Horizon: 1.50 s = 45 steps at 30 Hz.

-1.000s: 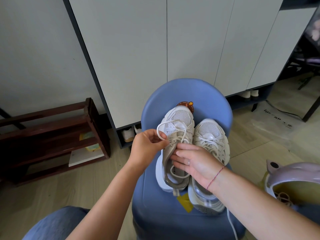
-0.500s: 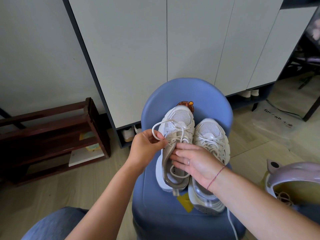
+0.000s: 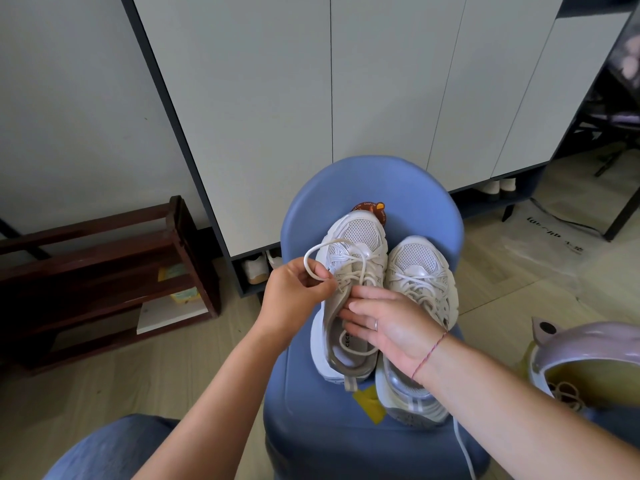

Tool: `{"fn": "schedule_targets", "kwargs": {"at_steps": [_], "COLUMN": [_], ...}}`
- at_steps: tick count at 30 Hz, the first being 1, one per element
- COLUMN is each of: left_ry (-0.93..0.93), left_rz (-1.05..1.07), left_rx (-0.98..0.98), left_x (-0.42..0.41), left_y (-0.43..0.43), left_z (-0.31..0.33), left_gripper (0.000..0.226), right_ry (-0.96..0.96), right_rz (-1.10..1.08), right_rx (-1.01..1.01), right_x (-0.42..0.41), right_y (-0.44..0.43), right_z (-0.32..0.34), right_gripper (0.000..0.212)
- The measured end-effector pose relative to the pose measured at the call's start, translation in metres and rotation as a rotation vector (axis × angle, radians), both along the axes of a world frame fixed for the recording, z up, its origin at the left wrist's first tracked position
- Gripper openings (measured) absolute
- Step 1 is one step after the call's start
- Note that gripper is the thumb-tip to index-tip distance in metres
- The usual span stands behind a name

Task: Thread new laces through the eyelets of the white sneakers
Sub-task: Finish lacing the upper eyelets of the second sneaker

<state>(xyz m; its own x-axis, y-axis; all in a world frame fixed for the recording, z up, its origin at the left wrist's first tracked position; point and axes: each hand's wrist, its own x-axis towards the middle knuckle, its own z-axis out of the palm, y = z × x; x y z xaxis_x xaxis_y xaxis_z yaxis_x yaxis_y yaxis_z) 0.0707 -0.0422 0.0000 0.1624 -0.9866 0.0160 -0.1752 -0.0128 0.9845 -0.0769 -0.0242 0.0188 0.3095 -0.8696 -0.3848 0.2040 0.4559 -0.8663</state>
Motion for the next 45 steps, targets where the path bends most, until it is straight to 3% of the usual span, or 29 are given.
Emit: {"fn": "schedule_targets", "kwargs": {"at_steps": [14,26,38,45], "left_ry": [0.053,0.13,0.23,0.417], "left_rz": [0.145,0.001,0.004,-0.004], "left_rx": [-0.087,-0.068,0.103,0.163], "left_x": [-0.012,-0.007,-0.003,-0.007], "left_y": [0.005,0.009,0.0,-0.001], "left_z": [-0.008,-0.003,-0.016,-0.021], "left_gripper": [0.027,0.024,0.015,0.015], "right_ry": [-0.019,0.002,-0.01,0.226], "right_rz": [0.001,0.025,0.035,0.09], "right_rx": [-0.005,-0.045,-0.052,-0.183], "right_x": [0.0,0.002,0.001,0.002], "right_y": [0.002,0.002,0.003,0.0], "right_z": [0.002,0.0,0.0,-0.007], "right_gripper": [0.033,0.034,0.038,0.037]}}
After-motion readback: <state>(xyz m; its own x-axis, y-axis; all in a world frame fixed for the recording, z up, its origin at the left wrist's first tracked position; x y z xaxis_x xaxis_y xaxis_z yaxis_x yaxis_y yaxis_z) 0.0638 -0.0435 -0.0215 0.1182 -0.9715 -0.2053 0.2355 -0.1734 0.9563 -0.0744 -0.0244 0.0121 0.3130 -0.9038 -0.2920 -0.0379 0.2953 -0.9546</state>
